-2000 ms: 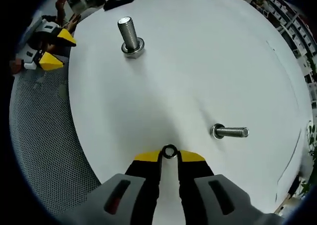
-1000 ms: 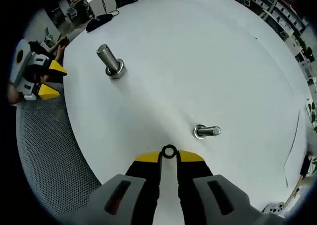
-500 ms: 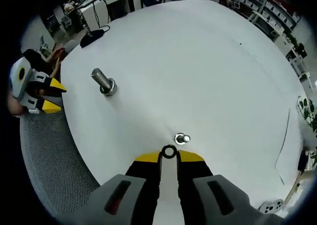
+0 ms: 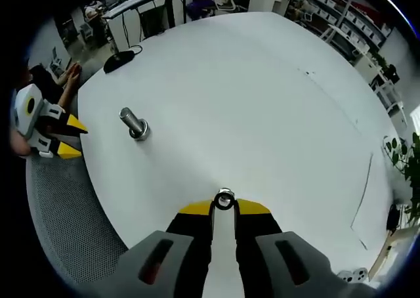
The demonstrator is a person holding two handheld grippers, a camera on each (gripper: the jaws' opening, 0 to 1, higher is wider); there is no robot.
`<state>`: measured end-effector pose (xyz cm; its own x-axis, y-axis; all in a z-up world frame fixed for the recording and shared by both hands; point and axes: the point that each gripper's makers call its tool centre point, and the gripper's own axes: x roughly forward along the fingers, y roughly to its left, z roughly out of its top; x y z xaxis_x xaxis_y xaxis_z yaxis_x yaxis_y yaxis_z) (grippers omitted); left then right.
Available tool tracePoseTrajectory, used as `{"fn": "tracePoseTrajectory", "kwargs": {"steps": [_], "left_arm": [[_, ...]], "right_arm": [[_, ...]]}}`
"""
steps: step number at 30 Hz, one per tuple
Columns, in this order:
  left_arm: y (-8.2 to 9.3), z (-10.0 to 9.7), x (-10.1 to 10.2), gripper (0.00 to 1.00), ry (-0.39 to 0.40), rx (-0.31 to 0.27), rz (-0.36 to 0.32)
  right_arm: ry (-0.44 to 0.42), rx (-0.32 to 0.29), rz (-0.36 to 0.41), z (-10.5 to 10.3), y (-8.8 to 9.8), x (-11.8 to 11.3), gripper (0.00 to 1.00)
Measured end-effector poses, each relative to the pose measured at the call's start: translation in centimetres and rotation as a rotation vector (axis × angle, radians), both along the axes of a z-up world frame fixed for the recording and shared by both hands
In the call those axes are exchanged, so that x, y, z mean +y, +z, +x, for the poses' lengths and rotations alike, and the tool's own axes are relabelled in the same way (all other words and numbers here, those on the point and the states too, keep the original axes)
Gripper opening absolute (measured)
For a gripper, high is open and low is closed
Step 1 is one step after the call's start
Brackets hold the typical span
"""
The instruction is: Place the washer onto the threaded stud by aligning its center hole with the stud, sliding it down to the base, and recovering from edge contact or off-axis alignment until the washer reaches the visible bottom stop.
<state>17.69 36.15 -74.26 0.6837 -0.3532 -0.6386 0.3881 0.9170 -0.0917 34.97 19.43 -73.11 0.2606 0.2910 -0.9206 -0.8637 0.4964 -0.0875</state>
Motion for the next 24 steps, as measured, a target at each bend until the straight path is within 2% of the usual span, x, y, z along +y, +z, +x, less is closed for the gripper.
{"fn": "tracePoseTrajectory", "kwargs": {"steps": [8,21,24], "left_arm": [[0.0,0.0,0.0,0.21,0.002,0.001,0.001],[-0.1,0.0,0.1,0.21,0.001,0.004,0.003],[-0.1,0.0,0.1,0.21,0.002,0.003,0.002]], "right_arm": [[0.002,-0.011,-0.008,0.6,-0.6,0.1,0.13],[0.012,0.011,-0.032,0.8,-1.9,0.3,0.14],[0.026,0.019,-0.047,0.8,-2.6,0.2,0.14]]}}
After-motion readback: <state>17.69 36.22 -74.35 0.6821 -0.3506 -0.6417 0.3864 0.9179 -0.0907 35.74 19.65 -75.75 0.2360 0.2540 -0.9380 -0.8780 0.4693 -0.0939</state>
